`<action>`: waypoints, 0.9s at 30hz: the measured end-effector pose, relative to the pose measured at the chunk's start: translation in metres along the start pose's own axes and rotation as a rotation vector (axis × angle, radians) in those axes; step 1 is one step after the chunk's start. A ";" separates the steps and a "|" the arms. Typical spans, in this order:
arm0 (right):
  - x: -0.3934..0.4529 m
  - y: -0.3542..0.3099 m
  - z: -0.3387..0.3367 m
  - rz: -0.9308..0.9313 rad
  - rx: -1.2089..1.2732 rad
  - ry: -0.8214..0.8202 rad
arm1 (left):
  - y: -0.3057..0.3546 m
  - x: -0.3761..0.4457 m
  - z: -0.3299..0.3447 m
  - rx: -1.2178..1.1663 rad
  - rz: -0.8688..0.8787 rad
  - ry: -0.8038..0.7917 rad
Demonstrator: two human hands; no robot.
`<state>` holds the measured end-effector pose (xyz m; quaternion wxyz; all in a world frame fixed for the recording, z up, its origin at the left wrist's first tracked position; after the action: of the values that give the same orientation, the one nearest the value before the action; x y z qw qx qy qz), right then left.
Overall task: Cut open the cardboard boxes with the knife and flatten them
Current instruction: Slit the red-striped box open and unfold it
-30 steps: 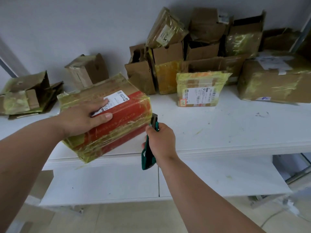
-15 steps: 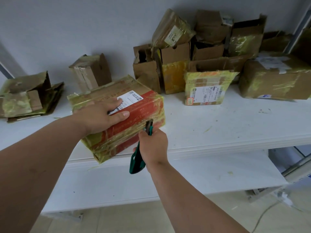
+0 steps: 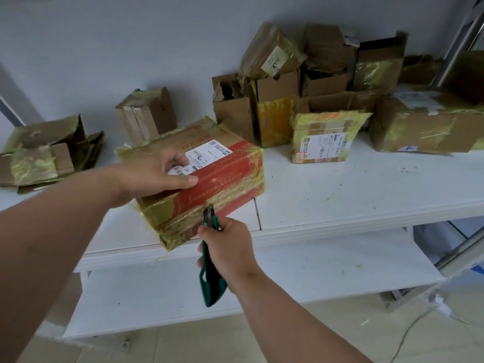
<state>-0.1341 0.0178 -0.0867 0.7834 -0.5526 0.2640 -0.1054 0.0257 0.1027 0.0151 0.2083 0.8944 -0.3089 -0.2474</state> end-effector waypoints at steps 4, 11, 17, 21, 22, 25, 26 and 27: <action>0.003 -0.007 -0.004 0.005 0.014 -0.015 | -0.027 -0.024 -0.019 0.132 0.051 -0.118; 0.003 -0.002 0.011 0.004 0.033 0.042 | -0.062 -0.023 -0.004 0.513 0.169 0.043; -0.012 0.011 0.027 -0.023 0.038 0.061 | -0.068 -0.009 0.010 0.579 0.174 0.139; -0.026 0.025 0.047 -0.019 0.027 -0.013 | -0.067 -0.010 0.013 0.571 0.153 0.142; -0.028 0.027 0.049 -0.029 0.020 -0.010 | -0.068 -0.010 0.014 0.572 0.149 0.139; -0.035 0.032 0.055 -0.045 -0.033 -0.021 | -0.065 -0.011 0.014 0.561 0.123 0.133; -0.038 0.035 0.059 -0.039 -0.050 -0.033 | -0.064 -0.011 0.014 0.559 0.118 0.136; -0.042 0.038 0.063 -0.036 -0.065 -0.045 | -0.062 -0.011 0.014 0.559 0.118 0.138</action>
<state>-0.1405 0.1018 -0.0936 0.7687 -0.5848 0.2397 -0.0982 0.0380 0.1517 -0.0252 -0.0115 0.9124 -0.4015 -0.0786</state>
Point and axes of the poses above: each hand's wrist, its own x-axis towards the middle knuckle, its own z-axis out of the palm, y = z × x, the point moved 1 cm from there along x, towards the middle knuckle, and after that the axes turned 8 degrees about x, right-handed, at the moved point
